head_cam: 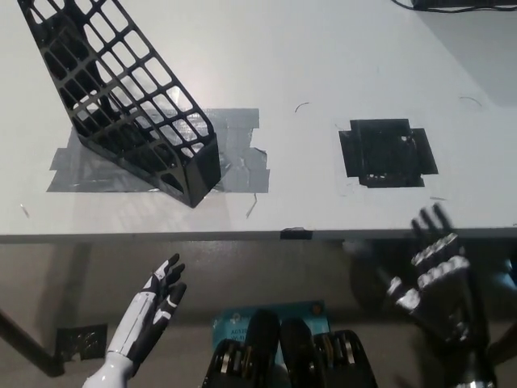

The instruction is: A shelf with a book inside it is placed on the center of the desk infront of the robot. The robot uses its right hand to grab the book, take it out and hand it to a person.

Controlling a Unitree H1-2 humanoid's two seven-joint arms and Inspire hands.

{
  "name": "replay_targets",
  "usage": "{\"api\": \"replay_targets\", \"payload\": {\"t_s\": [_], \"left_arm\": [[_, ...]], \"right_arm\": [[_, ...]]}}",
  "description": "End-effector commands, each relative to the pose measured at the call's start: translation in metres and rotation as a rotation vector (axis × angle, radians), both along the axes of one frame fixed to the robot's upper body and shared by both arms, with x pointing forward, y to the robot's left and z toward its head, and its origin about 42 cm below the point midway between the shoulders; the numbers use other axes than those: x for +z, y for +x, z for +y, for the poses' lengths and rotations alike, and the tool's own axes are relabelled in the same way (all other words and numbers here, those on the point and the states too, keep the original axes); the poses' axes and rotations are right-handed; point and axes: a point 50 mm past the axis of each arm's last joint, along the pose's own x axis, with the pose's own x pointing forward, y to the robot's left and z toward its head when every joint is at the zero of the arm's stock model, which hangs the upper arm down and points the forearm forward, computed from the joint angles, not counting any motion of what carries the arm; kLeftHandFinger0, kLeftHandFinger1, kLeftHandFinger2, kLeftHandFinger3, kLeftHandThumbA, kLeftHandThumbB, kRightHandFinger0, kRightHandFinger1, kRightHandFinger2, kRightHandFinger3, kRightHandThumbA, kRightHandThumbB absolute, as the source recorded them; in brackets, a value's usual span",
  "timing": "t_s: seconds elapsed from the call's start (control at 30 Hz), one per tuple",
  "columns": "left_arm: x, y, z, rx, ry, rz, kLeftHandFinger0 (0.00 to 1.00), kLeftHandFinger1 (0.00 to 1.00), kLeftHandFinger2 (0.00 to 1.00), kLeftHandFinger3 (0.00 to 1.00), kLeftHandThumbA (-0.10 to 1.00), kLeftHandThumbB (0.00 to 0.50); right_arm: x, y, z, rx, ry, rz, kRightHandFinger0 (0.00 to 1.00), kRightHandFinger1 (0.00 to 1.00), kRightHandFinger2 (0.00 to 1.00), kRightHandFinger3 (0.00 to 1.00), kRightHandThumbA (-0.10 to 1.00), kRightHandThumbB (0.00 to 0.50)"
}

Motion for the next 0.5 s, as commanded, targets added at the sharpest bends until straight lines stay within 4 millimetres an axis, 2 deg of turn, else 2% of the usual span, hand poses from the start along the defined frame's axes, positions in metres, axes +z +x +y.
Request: {"api": "replay_targets", "payload": {"t_s": [0.0, 0.03, 0.1, 0.17, 0.3, 0.33, 0.47], "left_arm": [[0.004, -0.004, 0.006, 0.02, -0.006, -0.032, 1.0, 1.0, 1.0, 1.0, 0.92, 0.253], [0.004, -0.004, 0.006, 0.019, -0.002, -0.035, 1.0, 1.0, 1.0, 1.0, 0.92, 0.253], [0.004, -0.004, 0.006, 0.019, -0.005, -0.038, 1.0, 1.0, 1.0, 1.0, 0.92, 0.258], [-0.001, -0.012, 0.007, 0.025, -0.012, -0.032, 1.0, 1.0, 1.0, 1.0, 0.92, 0.254], [-0.003, -0.015, 0.007, 0.029, -0.016, -0.021, 1.0, 1.0, 1.0, 1.0, 0.91, 0.266], [-0.002, -0.017, 0.006, 0.032, -0.018, -0.016, 1.0, 1.0, 1.0, 1.0, 0.9, 0.251], [-0.003, -0.018, 0.005, 0.03, -0.017, -0.015, 1.0, 1.0, 1.0, 1.0, 0.91, 0.253]], "right_arm": [[-0.015, 0.005, 0.003, -0.014, -0.224, -0.088, 1.0, 1.0, 1.0, 1.0, 0.9, 0.362], [-0.018, 0.006, 0.003, -0.019, -0.228, -0.085, 1.0, 1.0, 1.0, 1.0, 0.9, 0.346], [-0.023, 0.007, 0.001, -0.019, -0.222, -0.074, 1.0, 1.0, 1.0, 1.0, 0.89, 0.355], [-0.031, 0.004, 0.002, -0.008, -0.241, -0.053, 1.0, 1.0, 1.0, 1.0, 0.88, 0.336], [-0.038, 0.004, 0.001, 0.008, -0.284, -0.038, 1.0, 1.0, 1.0, 1.0, 0.89, 0.337], [-0.041, 0.002, 0.002, 0.014, -0.305, -0.026, 1.0, 1.0, 1.0, 1.0, 0.89, 0.336], [-0.043, -0.001, 0.002, 0.017, -0.324, -0.015, 1.0, 1.0, 1.0, 1.0, 0.89, 0.343]]}}
